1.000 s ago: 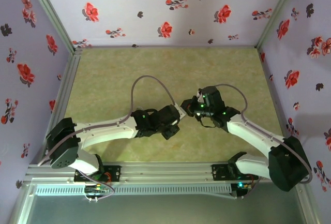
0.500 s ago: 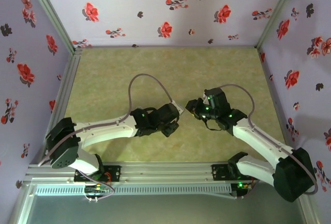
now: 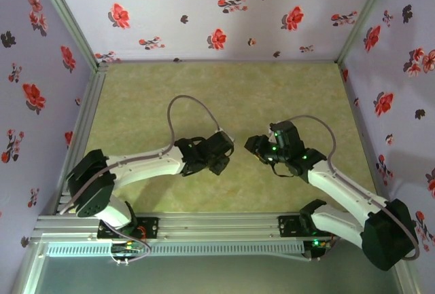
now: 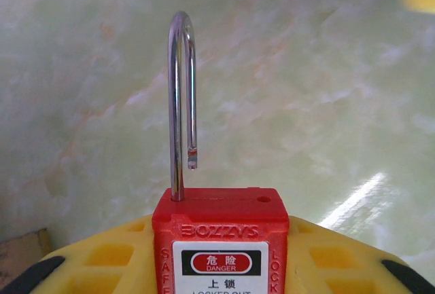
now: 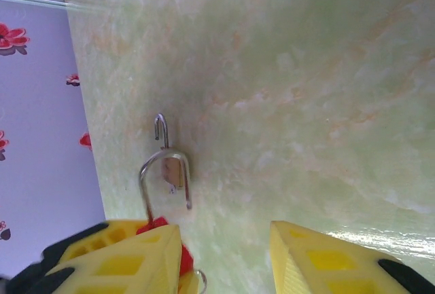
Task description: Unlock with the key
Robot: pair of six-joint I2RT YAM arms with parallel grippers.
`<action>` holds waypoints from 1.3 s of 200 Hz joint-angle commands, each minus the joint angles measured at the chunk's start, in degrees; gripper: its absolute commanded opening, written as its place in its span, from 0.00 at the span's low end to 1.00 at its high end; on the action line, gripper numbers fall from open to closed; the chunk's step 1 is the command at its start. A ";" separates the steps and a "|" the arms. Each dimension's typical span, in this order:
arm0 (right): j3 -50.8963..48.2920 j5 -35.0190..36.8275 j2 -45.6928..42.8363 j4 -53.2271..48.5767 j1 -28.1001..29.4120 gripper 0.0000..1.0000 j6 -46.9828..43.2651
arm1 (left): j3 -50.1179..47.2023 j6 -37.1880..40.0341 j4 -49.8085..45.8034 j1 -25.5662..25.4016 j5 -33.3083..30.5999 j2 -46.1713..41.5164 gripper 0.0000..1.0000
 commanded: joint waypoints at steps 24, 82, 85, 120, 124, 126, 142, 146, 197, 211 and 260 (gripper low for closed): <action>-1.11 0.56 -2.55 -1.09 -0.24 0.40 -1.78 | 5.62 -7.99 -14.55 3.54 -10.92 5.02 0.00; -1.99 0.26 -4.57 -2.11 -0.90 0.42 -1.56 | 13.40 -12.91 -24.23 4.91 -13.17 15.95 0.00; -1.99 0.18 -4.81 -2.29 -0.94 0.42 -1.60 | 13.75 -12.95 -25.76 4.99 -13.02 16.52 0.00; -2.58 0.84 -8.16 -4.67 -1.60 0.43 -1.78 | 16.48 -12.39 -25.81 5.66 -8.35 20.90 0.00; -2.67 0.92 -8.59 -4.98 -1.69 0.43 -1.78 | 16.94 -12.31 -25.87 5.62 -7.86 21.28 0.00; -2.73 0.93 -8.78 -5.07 -1.72 0.43 -1.78 | 17.12 -12.21 -25.93 5.61 -7.66 21.53 0.00; -3.37 1.06 -10.54 -5.86 -2.13 0.44 -1.71 | 19.04 -11.72 -26.90 5.62 -6.13 23.47 0.00; -3.54 1.10 -11.02 -5.98 -2.17 0.44 -1.70 | 19.45 -11.59 -27.09 5.56 -5.70 24.00 0.00; -4.79 1.26 -14.75 -8.29 -3.40 0.47 -1.52 | 21.62 -11.81 -26.45 5.35 -1.29 26.98 0.00; -5.03 1.20 -15.09 -8.60 -3.48 0.47 -1.61 | 22.15 -12.04 -26.07 5.35 -0.34 27.35 0.00; -5.49 1.14 -15.60 -9.01 -3.69 0.48 -1.72 | 23.16 -14.39 -22.70 6.25 4.44 28.61 0.15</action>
